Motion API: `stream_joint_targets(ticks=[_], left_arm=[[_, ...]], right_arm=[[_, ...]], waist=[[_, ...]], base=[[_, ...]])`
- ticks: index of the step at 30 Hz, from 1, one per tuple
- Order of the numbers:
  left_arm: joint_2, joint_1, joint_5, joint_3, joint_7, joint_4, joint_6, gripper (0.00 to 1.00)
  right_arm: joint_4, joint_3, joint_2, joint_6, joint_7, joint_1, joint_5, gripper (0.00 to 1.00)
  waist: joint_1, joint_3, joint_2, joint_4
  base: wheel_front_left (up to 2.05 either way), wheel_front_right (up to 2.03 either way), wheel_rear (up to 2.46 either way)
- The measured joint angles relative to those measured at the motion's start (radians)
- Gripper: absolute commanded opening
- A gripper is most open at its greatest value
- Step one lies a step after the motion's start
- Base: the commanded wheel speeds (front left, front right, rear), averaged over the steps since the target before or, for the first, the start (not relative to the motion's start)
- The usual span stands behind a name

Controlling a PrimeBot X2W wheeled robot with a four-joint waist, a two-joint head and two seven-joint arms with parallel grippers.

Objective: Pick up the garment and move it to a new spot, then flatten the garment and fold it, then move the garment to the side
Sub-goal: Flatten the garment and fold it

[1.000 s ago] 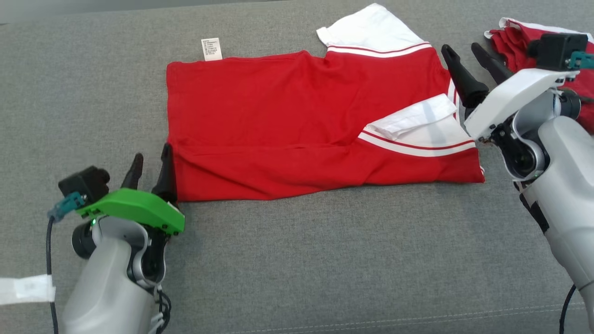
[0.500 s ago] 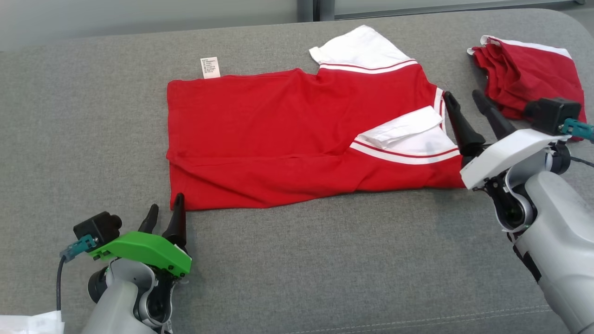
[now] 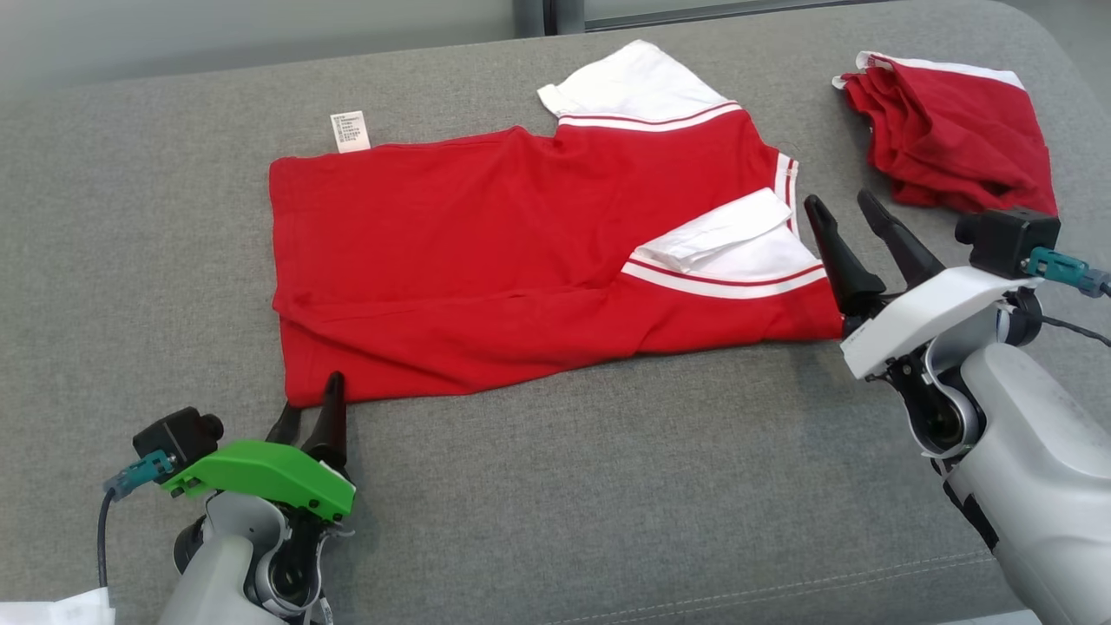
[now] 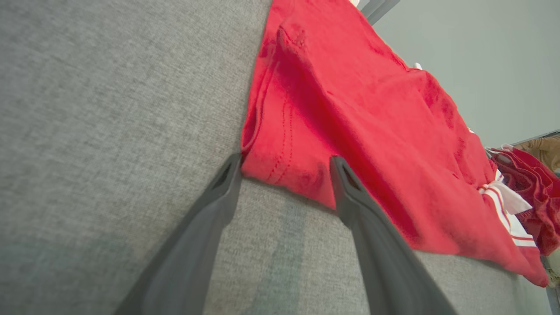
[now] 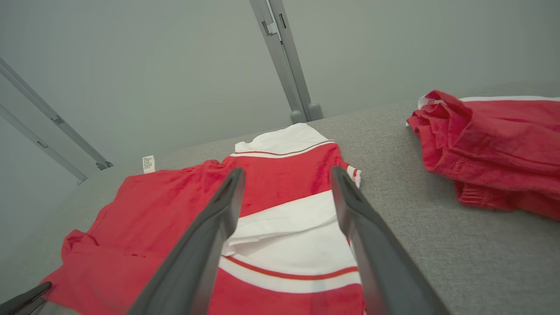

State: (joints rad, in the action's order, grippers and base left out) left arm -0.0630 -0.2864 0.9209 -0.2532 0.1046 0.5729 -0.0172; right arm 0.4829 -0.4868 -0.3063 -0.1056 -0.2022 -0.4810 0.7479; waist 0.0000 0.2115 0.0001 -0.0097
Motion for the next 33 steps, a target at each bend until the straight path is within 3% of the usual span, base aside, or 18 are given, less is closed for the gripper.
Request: stream_joint_targets(ticks=[3,4,5,6,7,8,9,20,26,33], left_arm=[[0.005,0.000,0.016,0.018,0.000,0.000,0.002,1.00],[0.005,0.000,0.017,0.018,-0.002,0.000,0.006,0.91],[0.007,0.000,0.020,0.021,-0.002,-0.001,0.008,0.73],[0.009,0.000,0.025,0.025,-0.001,-0.002,0.009,0.48],[0.009,-0.001,0.028,0.026,0.002,-0.003,0.009,0.34],[0.010,-0.001,0.028,0.027,0.004,-0.005,0.009,0.07],[0.010,-0.001,0.028,0.027,0.012,-0.006,0.008,0.00],[0.017,-0.002,0.028,0.016,0.055,-0.040,0.003,0.00],[0.020,-0.001,0.028,0.005,0.068,-0.056,-0.001,0.00],[0.020,0.000,0.028,-0.009,0.073,-0.065,-0.001,0.00]], right_arm=[[-0.003,-0.001,0.000,0.000,-0.001,0.009,0.000,1.00],[-0.003,-0.001,-0.001,0.000,-0.001,0.018,0.000,1.00],[-0.002,-0.001,-0.001,0.000,-0.001,0.029,0.001,1.00],[-0.001,-0.002,-0.001,0.000,-0.001,0.041,0.001,1.00],[0.002,-0.003,-0.001,0.000,-0.001,0.052,0.002,1.00],[0.006,-0.006,0.000,0.000,-0.001,0.064,0.003,1.00],[0.012,-0.008,0.001,0.000,-0.001,0.076,0.008,1.00],[0.081,-0.012,0.022,0.003,-0.001,0.165,0.043,1.00],[0.117,0.008,0.027,0.025,-0.001,0.165,0.056,1.00],[0.153,0.061,0.071,0.028,0.000,0.165,0.138,1.00]], waist=[[0.0000,0.003,0.0000,-0.009],[0.0000,0.004,0.0000,-0.011],[0.0000,0.005,0.0000,-0.012],[0.0000,0.005,0.0000,-0.013],[0.0000,0.005,0.0000,-0.013],[0.0000,0.005,0.0000,-0.014],[0.0000,0.005,0.0000,-0.013],[0.0000,0.006,0.0000,0.011],[0.0000,0.007,0.0000,0.028],[0.0000,0.010,0.0000,0.038]], base=[[0.00,0.00,0.00],[0.00,0.00,0.00],[0.00,0.00,0.00],[0.00,0.00,0.00],[0.00,0.00,0.00],[0.00,0.00,0.00],[0.00,0.00,0.00],[0.00,0.00,0.00],[0.00,0.00,0.00],[0.00,0.00,0.00]])
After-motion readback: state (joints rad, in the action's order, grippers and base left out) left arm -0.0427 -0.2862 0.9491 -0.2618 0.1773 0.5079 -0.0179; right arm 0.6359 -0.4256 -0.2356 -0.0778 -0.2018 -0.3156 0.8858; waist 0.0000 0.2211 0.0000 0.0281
